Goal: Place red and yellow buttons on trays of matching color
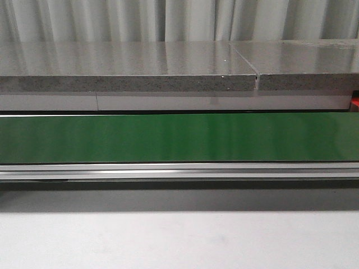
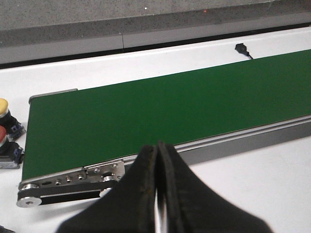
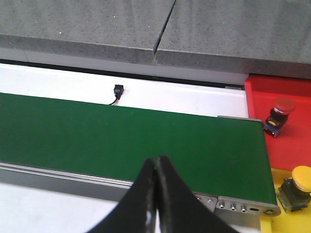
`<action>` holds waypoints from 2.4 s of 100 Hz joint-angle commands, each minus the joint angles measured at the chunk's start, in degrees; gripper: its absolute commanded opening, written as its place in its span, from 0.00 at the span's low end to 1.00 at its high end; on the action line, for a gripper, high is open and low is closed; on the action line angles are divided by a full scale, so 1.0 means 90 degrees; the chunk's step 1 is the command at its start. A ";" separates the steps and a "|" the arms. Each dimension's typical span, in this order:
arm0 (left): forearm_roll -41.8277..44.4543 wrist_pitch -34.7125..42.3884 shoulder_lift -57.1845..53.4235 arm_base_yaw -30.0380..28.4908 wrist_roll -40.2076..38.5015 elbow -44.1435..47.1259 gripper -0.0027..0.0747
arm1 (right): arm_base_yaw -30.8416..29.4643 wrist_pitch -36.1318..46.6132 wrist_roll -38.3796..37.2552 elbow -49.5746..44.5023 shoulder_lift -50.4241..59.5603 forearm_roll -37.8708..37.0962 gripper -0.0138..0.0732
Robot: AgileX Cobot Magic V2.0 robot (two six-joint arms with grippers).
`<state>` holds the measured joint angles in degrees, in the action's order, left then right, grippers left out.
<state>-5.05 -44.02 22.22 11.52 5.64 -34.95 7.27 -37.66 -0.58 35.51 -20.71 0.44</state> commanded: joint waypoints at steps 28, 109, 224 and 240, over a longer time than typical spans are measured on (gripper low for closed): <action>0.0368 0.0465 0.1409 0.0026 -0.1465 -0.1082 0.01 | -0.0009 0.0455 0.0064 0.0137 -0.0044 0.0019 0.12; 0.2590 -0.1138 0.2768 0.0026 -0.3600 -0.1899 0.67 | -0.0009 0.0455 0.0064 0.0137 -0.0044 0.0019 0.12; 0.0088 -0.1905 0.4577 -0.3911 -0.1632 -0.2243 0.67 | -0.0015 0.0456 0.0064 0.0137 -0.0044 0.0019 0.12; 0.0088 -0.1868 0.4954 -0.4045 -0.1632 -0.2243 0.67 | -0.0015 0.0456 0.0064 0.0137 -0.0044 0.0019 0.12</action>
<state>-3.36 -62.39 65.85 -24.22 -9.22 -53.05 7.27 -37.66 -0.58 35.51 -20.71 0.53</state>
